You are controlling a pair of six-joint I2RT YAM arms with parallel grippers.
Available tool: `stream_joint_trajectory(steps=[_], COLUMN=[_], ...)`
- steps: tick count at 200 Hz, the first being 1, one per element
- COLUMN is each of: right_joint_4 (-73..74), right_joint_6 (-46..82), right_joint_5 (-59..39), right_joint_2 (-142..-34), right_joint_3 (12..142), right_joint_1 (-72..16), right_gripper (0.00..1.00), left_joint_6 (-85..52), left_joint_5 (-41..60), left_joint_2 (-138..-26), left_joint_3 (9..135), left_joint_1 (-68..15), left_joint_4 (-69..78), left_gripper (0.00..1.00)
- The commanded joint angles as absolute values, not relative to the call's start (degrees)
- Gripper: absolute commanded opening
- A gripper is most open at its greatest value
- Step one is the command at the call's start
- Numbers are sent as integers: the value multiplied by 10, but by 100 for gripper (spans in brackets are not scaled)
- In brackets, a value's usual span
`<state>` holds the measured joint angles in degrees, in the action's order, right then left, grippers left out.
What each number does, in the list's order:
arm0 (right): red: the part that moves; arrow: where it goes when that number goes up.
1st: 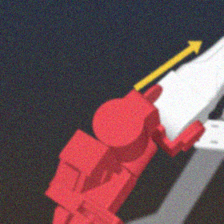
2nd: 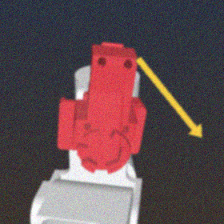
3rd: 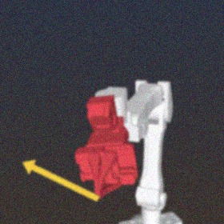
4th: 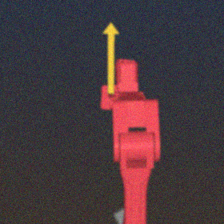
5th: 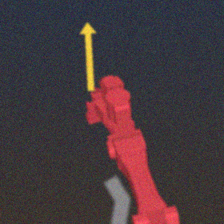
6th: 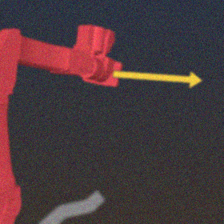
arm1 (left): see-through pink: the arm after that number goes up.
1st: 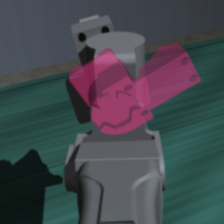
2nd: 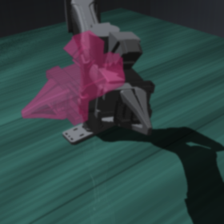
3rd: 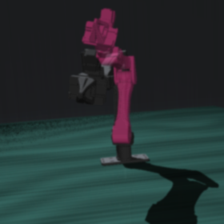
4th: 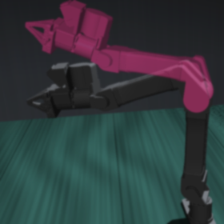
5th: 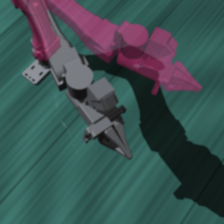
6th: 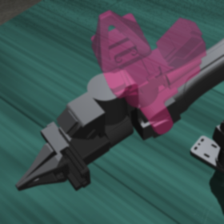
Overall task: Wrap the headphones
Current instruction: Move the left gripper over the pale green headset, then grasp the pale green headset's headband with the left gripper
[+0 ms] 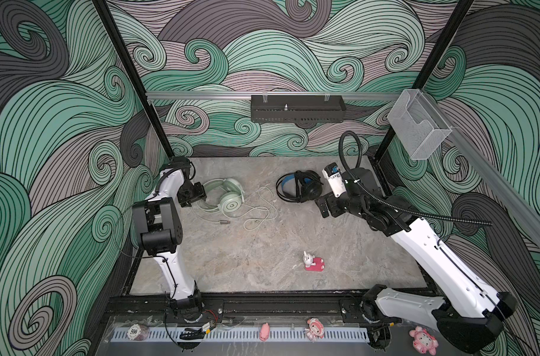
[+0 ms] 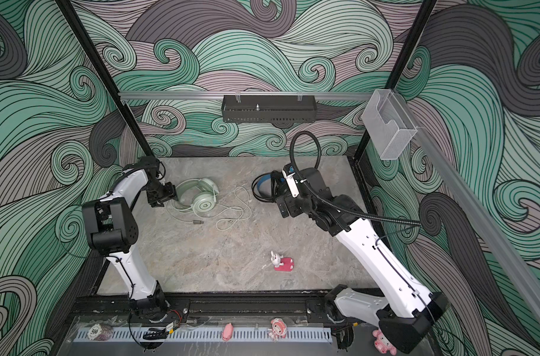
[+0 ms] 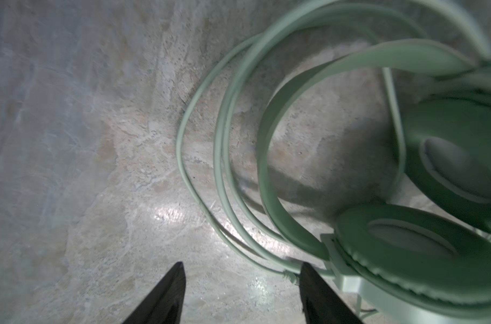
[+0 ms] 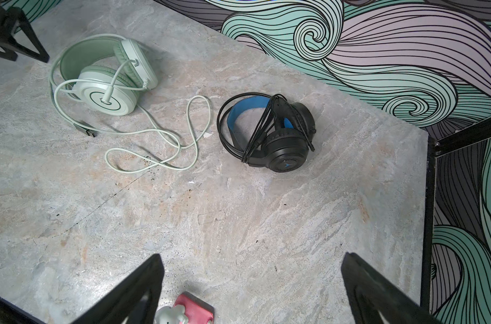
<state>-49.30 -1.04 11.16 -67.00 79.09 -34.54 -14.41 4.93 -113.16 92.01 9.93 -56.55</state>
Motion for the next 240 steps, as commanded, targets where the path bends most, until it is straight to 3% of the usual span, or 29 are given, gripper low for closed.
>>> stream_joint_trajectory(steps=[1,136,179,240], right_joint_4=[-494,-475,-474,-473], right_joint_6=[-9,-29,-31,-34], right_joint_5=[122,138,143,147], right_joint_2=[-652,-669,-671,-671], right_joint_3=[792,782,778,781], right_joint_1=[-348,-348,-345,-343], right_gripper=[100,100,100,100], left_joint_6=[-146,-152,-149,-156], left_joint_5=[35,29,10,-19], left_joint_2=[-1165,-1314,-1324,-1302], left_joint_3=[950,1054,1047,1001], left_joint_1=[105,105,96,83], left_joint_4=[-574,-576,-578,-553], left_gripper=[67,59,48,17])
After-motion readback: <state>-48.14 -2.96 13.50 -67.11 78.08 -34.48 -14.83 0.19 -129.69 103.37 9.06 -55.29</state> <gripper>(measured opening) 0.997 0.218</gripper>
